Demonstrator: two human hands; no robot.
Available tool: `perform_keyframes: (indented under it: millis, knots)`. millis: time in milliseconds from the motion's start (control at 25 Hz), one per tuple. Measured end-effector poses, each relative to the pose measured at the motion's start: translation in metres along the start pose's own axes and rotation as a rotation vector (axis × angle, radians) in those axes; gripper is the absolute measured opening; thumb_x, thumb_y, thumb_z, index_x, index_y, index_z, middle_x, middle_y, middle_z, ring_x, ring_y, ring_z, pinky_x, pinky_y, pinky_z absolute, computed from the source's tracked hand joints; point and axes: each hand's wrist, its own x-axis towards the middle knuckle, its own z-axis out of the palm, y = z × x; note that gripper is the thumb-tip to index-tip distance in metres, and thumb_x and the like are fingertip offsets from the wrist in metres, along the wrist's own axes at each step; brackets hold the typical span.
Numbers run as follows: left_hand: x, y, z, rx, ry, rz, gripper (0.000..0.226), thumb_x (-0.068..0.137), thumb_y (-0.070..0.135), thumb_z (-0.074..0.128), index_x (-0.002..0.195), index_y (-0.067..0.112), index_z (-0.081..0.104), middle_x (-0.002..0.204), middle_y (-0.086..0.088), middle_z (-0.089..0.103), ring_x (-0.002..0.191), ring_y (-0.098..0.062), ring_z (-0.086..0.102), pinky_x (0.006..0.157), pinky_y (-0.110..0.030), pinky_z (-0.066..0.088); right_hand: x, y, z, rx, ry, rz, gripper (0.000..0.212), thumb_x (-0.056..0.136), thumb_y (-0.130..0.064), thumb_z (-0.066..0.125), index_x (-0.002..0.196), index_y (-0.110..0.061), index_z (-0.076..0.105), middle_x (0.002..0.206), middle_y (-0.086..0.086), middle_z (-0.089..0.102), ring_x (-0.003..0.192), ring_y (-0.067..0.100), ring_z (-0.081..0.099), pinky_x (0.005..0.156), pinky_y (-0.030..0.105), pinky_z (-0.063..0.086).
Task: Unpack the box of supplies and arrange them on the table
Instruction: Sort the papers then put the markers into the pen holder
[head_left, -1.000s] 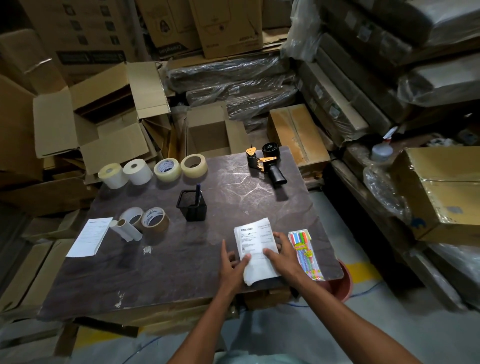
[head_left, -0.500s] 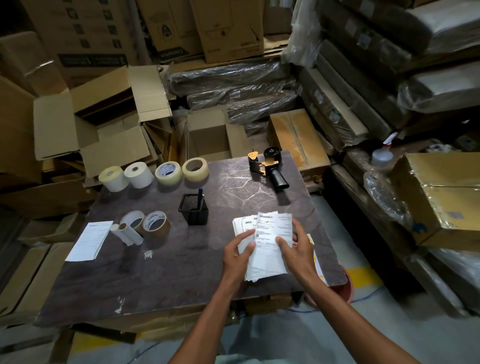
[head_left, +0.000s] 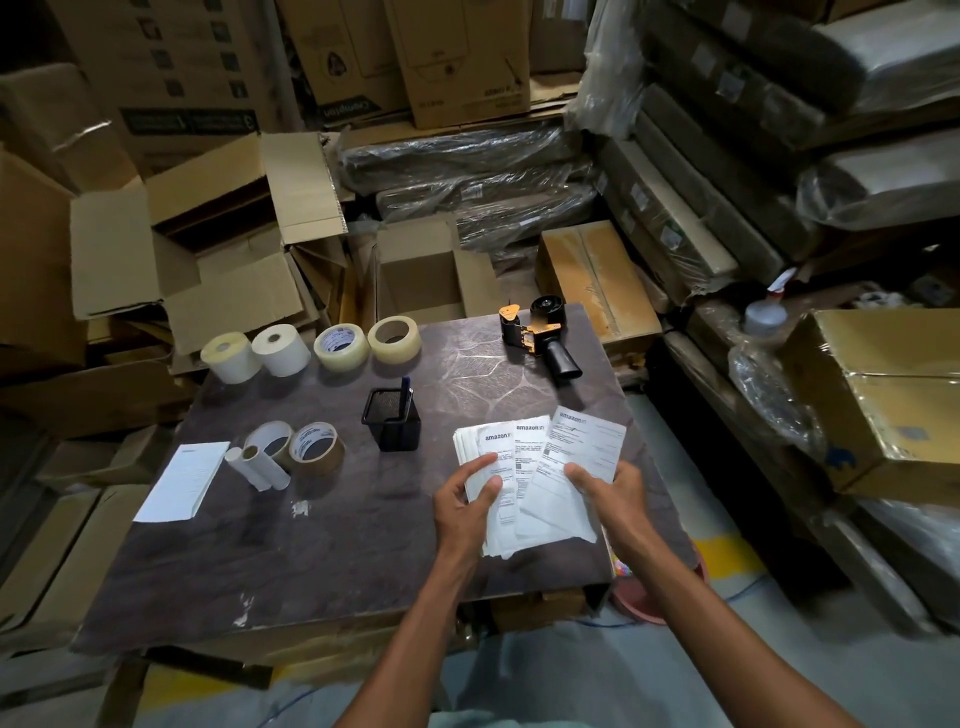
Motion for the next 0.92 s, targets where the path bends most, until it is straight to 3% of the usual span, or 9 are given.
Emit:
perform_keyframes:
  millis: [120, 360, 520, 640, 800, 920]
  knots:
    - [0.003, 0.001, -0.003, 0.034, 0.027, 0.033, 0.03, 0.088, -0.002, 0.066, 0.113, 0.013, 0.072, 0.12, -0.002, 0.069, 0.107, -0.022, 0.068, 0.089, -0.047, 0.058, -0.002, -0.006, -0.006, 0.018, -0.003, 0.019, 0.024, 0.077, -0.021, 0.083, 0.095, -0.006, 0.075, 0.093, 0.004, 0.078, 0.086, 0.023, 0.075, 0.076, 0.045, 0.062]
    - [0.004, -0.003, -0.005, 0.046, 0.002, 0.029, 0.032, 0.092, -0.001, 0.061, 0.114, 0.02, 0.071, 0.124, -0.004, 0.067, 0.108, -0.024, 0.067, 0.087, -0.05, 0.058, -0.008, -0.014, -0.008, 0.033, -0.031, -0.003, 0.02, 0.08, -0.011, 0.08, 0.097, -0.006, 0.072, 0.093, 0.004, 0.077, 0.083, 0.021, 0.075, 0.064, 0.03, 0.058]
    - [0.002, -0.002, 0.0, 0.039, -0.042, 0.018, 0.032, 0.094, 0.003, 0.06, 0.117, 0.022, 0.07, 0.128, -0.002, 0.065, 0.109, -0.02, 0.067, 0.084, -0.044, 0.06, -0.012, -0.017, -0.002, 0.01, -0.089, -0.007, 0.027, 0.077, -0.011, 0.081, 0.102, -0.011, 0.071, 0.096, 0.001, 0.077, 0.086, 0.019, 0.075, 0.073, 0.036, 0.061]
    - [-0.002, -0.001, 0.007, -0.008, -0.08, -0.025, 0.032, 0.096, 0.005, 0.057, 0.12, 0.023, 0.068, 0.127, 0.001, 0.065, 0.106, -0.019, 0.068, 0.081, -0.038, 0.06, -0.013, -0.014, 0.008, -0.096, -0.207, 0.033, 0.033, 0.081, -0.014, 0.074, 0.112, -0.02, 0.064, 0.104, -0.004, 0.075, 0.094, 0.015, 0.072, 0.079, 0.032, 0.058]
    - [-0.005, -0.007, 0.018, 0.023, -0.061, -0.045, 0.037, 0.102, 0.01, 0.044, 0.127, 0.033, 0.058, 0.137, -0.003, 0.059, 0.118, -0.02, 0.062, 0.1, -0.047, 0.051, -0.016, -0.005, 0.026, -0.18, -0.204, 0.091, 0.046, 0.078, -0.021, 0.062, 0.121, -0.023, 0.049, 0.116, -0.001, 0.067, 0.099, 0.013, 0.066, 0.077, 0.031, 0.055]
    - [-0.007, -0.017, 0.027, 0.082, -0.135, 0.023, 0.054, 0.098, 0.024, 0.045, 0.148, 0.038, 0.031, 0.153, 0.01, 0.039, 0.135, -0.012, 0.046, 0.113, -0.048, 0.039, -0.023, -0.003, 0.04, -0.313, -0.231, -0.031, 0.07, 0.078, -0.021, 0.058, 0.143, -0.023, 0.032, 0.129, -0.001, 0.058, 0.109, 0.014, 0.06, 0.09, 0.034, 0.052]
